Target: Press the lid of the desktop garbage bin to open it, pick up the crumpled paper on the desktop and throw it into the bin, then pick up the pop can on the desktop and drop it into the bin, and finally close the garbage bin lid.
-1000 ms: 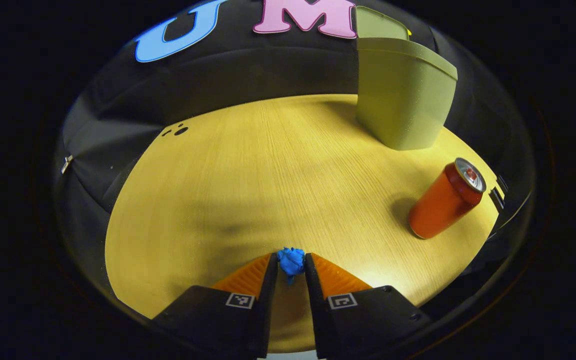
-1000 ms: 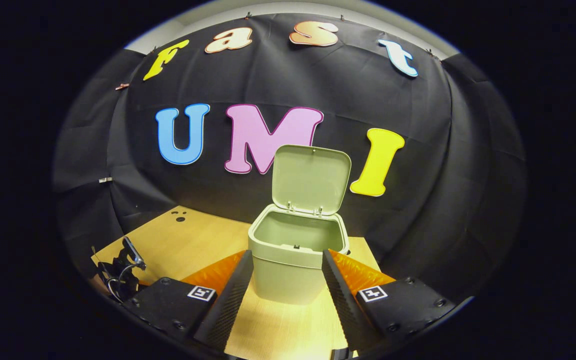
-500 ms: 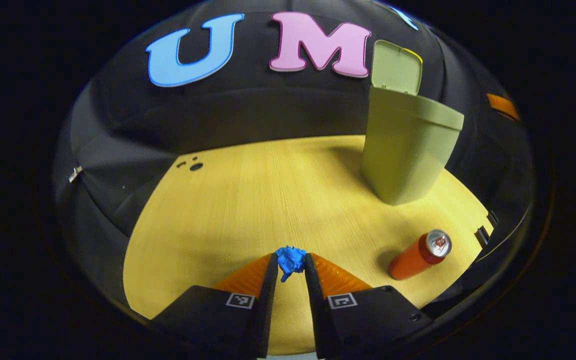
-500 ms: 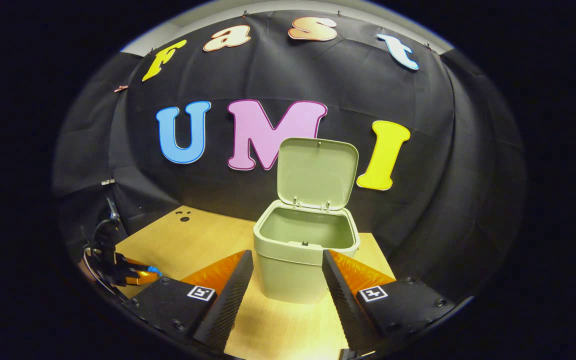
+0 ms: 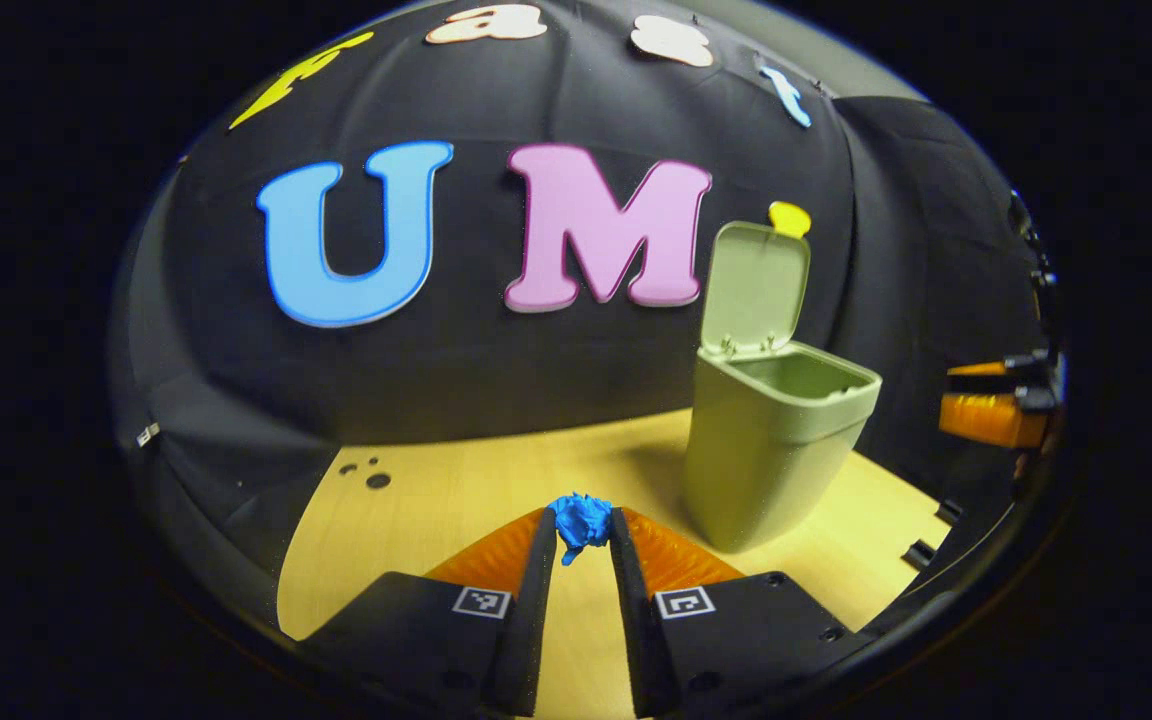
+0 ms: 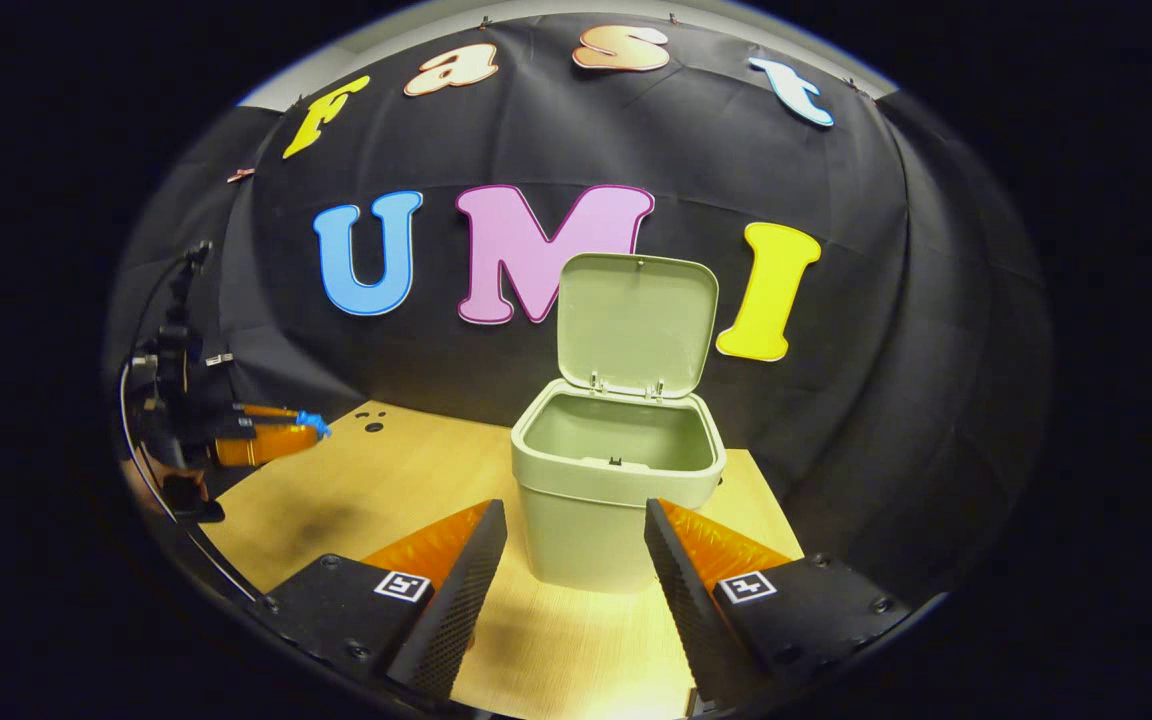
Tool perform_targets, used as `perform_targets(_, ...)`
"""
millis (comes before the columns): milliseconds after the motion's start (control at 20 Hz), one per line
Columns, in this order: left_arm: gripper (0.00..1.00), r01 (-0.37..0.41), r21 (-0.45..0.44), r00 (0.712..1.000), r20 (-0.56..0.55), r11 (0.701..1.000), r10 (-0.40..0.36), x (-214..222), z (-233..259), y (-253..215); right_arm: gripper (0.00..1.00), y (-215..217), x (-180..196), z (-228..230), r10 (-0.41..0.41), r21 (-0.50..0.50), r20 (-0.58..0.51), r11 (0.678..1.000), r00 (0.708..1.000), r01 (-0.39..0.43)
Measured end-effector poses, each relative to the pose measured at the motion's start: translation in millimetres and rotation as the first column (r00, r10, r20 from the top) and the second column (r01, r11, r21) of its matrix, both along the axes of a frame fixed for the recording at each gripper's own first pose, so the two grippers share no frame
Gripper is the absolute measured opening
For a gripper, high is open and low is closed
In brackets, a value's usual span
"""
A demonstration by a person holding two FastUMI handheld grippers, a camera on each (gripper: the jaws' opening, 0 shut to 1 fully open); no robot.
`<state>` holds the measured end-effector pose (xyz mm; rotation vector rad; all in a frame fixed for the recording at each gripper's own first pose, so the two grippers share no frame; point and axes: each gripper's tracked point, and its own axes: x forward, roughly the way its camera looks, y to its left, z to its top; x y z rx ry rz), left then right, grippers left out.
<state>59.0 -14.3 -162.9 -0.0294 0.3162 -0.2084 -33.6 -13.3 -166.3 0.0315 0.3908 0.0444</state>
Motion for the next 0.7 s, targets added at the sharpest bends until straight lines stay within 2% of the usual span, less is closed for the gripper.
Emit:
perform_targets(350,0.38,0.143,-0.052,0.977,0.167,0.988,-0.132,40,82,-63,0.89,-12,-18,-5,-0.045,0.027,-0.016,0.999,0.999,0.046)
perform_targets(500,0.38,0.21,-0.048,0.96,0.199,0.977,-0.197,52,97,-99,0.89,-17,-27,-7,-0.066,0.036,-0.025,0.997,0.998,0.066)
perform_targets(550,0.34,0.233,-0.049,0.955,0.202,0.971,-0.219,56,101,-113,0.89,-19,-30,-7,-0.074,0.037,-0.025,0.996,0.997,0.075)
perform_targets(600,0.38,0.254,-0.05,0.95,0.202,0.966,-0.24,58,100,-126,0.89,-22,-33,-8,-0.084,0.039,-0.025,0.996,0.996,0.084)
perform_targets(700,0.38,0.29,-0.055,0.942,0.193,0.955,-0.275,66,98,-148,0.89,-31,-38,-7,-0.105,0.04,-0.026,0.994,0.994,0.106)
